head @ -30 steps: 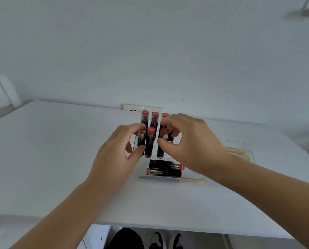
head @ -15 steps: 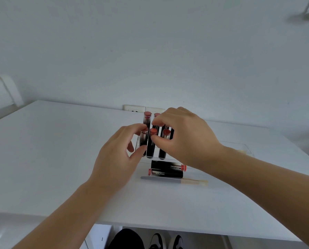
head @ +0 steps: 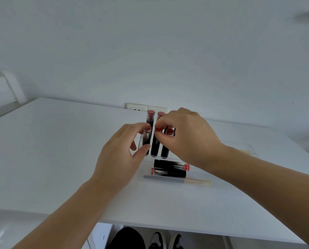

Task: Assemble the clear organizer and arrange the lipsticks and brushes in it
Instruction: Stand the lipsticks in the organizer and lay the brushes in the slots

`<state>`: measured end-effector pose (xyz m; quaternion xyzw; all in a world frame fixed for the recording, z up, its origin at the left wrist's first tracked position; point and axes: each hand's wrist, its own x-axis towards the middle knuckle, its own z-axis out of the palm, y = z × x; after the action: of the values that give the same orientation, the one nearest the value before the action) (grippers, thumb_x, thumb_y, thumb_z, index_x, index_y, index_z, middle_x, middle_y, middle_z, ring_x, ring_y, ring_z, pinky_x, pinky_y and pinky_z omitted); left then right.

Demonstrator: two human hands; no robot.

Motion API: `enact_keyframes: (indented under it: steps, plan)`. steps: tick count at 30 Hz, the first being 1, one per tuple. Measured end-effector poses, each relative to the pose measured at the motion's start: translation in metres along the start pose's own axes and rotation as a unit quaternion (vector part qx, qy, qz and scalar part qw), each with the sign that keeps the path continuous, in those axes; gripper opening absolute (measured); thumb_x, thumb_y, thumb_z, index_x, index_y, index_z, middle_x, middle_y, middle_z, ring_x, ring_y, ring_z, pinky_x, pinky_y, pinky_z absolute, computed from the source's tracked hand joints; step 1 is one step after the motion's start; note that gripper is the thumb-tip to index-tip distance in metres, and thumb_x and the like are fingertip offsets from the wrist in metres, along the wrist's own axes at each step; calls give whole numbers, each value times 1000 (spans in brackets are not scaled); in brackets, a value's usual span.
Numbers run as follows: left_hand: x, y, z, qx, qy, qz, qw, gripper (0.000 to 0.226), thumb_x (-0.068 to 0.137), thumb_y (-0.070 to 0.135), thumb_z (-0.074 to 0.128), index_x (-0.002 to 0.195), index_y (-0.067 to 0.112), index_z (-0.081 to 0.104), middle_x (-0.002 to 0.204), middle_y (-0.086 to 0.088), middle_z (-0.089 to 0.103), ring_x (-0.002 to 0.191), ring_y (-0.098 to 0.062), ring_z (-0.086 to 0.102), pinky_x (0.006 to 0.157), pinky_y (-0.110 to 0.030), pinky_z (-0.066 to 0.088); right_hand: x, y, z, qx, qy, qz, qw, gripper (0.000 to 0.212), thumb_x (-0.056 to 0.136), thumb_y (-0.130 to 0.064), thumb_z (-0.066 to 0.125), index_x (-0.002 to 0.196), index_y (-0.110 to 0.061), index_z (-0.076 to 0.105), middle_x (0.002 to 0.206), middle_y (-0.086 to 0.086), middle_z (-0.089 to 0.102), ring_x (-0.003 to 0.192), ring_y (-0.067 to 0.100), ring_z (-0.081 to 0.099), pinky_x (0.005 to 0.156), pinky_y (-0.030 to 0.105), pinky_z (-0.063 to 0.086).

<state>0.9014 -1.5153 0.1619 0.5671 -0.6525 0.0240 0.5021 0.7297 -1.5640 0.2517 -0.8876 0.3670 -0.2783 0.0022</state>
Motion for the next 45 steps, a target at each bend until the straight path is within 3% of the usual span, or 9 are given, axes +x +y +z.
enact_keyframes:
  steps: [15,24,35,41,45]
  plan:
    - [-1,2,-1,-2,-1,-10,1000,52,85,19,76,126,41,53,112,23,58,80,-10,56,64,-12,35,-3,0,0,-15,13,-8,1000,13,93,-28,62,93,-25,74,84,-8,70,89,16,56,75,37,50]
    - [0,2,-1,11,-9,-9,1000,55,86,19,75,136,34,57,108,22,61,79,-10,54,63,-9,36,-3,0,1,-12,5,-10,1000,9,91,-28,62,91,-24,70,82,-8,67,87,14,54,70,39,51]
    - [-2,0,0,-4,-17,-28,999,63,86,21,78,142,38,54,107,19,65,80,-9,55,65,-10,37,-2,1,2,-11,8,-17,1000,9,90,-26,62,89,-22,70,78,-8,66,84,16,54,69,40,51]
    - [-1,-1,0,-7,-18,-34,999,65,86,22,77,142,43,52,109,31,61,81,-8,55,65,-11,37,-3,2,2,-8,6,-13,1000,9,89,-29,63,91,-24,70,80,-8,66,85,14,54,70,38,51]
    - [-1,-1,0,-8,-11,-25,1000,67,85,22,78,141,45,50,108,30,60,81,-10,55,66,-8,38,-3,2,-1,-11,11,-13,1000,10,89,-31,63,92,-25,70,83,-8,68,87,15,55,72,39,51]
